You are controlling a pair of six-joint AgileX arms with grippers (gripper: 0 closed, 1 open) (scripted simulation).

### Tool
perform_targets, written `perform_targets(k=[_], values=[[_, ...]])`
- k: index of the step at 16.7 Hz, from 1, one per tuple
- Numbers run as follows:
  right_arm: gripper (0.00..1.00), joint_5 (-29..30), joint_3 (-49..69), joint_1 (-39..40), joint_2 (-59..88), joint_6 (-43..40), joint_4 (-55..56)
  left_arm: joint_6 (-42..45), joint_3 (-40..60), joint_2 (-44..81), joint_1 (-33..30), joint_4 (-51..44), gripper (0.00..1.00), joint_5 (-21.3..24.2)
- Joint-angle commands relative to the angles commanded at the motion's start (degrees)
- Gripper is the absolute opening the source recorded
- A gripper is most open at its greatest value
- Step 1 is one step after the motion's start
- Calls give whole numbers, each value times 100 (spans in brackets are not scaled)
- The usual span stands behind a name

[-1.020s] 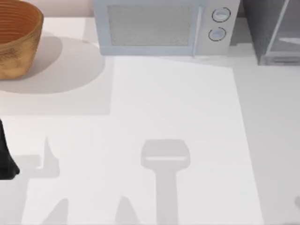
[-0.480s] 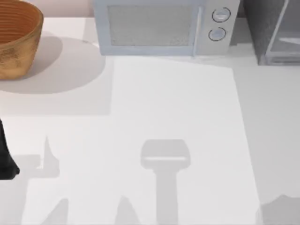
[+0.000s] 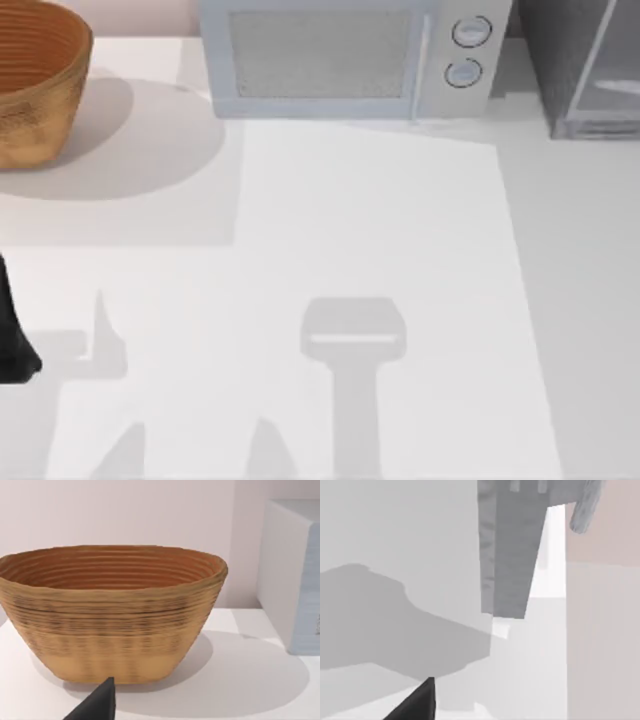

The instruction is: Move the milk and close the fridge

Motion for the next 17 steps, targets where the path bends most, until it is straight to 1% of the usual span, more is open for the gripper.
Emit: perform_targets(k=[2, 4, 11, 14, 17], values=[[100, -279, 65, -481, 542, -497, 80, 0, 0, 0, 0, 0, 100, 0], [100, -442, 79, -747, 848, -768, 112, 0, 0, 0, 0, 0, 100, 0], [100, -465, 65, -774, 900, -807, 117, 0, 0, 0, 0, 0, 100, 0], [100, -411, 102, -429, 1022, -436, 358, 0, 0, 0, 0, 0, 100, 0], [100, -283, 157, 332, 1178, 466, 974, 0, 0, 0, 0, 0, 100, 0]])
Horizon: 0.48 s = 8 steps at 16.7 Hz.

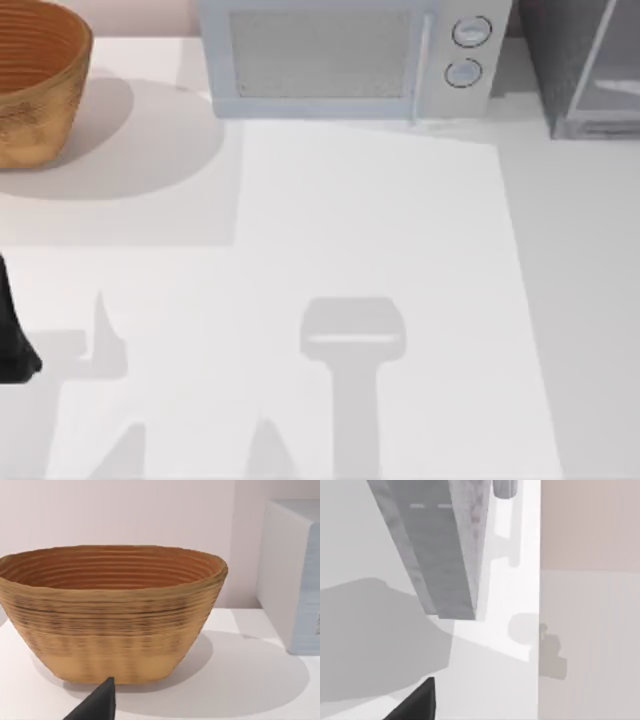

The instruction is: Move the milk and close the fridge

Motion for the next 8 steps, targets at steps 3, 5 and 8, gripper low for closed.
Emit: perform_targets(k=[3, 5, 8], values=[[100, 187, 42, 982, 91, 1398, 956, 0, 0, 0, 0, 0, 100, 0], [100, 320, 69, 1635, 129, 2386, 1718, 0, 0, 0, 0, 0, 100, 0], [100, 532, 66, 2533, 114, 3752, 2953, 0, 0, 0, 0, 0, 100, 0]])
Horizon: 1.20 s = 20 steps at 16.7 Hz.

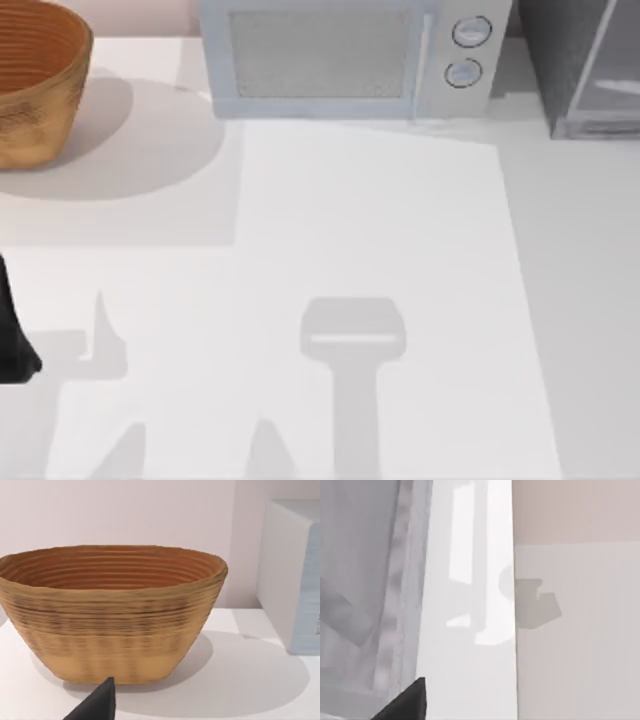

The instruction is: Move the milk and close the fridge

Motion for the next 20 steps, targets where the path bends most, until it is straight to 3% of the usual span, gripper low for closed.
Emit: perform_targets(k=[5, 8, 16, 20], values=[[100, 312, -124, 988, -115, 1974, 1927, 0, 0, 0, 0, 0, 100, 0], [100, 437, -248, 1298, -212, 2711, 2650, 0, 0, 0, 0, 0, 100, 0], [100, 489, -469, 1257, -225, 2920, 2965, 0, 0, 0, 0, 0, 100, 0], [100, 1027, -793, 1852, -334, 3414, 3154, 0, 0, 0, 0, 0, 100, 0]])
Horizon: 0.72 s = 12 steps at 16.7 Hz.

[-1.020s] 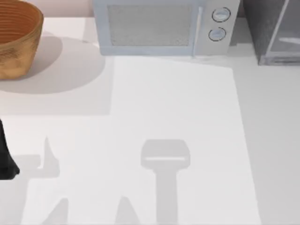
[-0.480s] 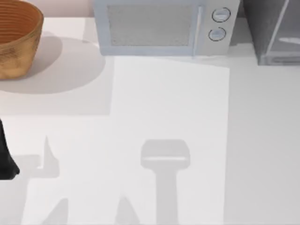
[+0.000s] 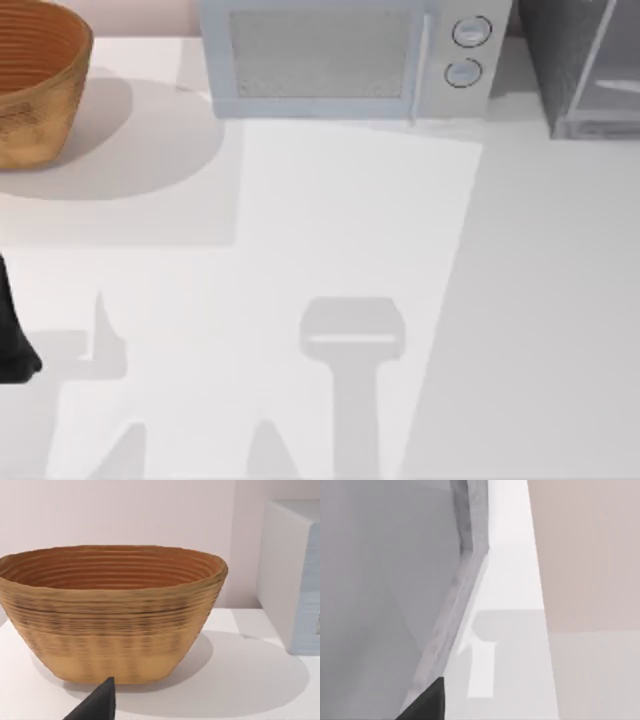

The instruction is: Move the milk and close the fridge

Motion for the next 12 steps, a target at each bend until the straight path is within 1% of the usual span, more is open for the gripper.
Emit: perform_targets(k=[4, 12], values=[[100, 784, -244, 1106, -306, 656, 441, 0, 0, 0, 0, 0, 100, 0], [100, 2247, -863, 2846, -709, 1910, 1098, 0, 0, 0, 0, 0, 100, 0]])
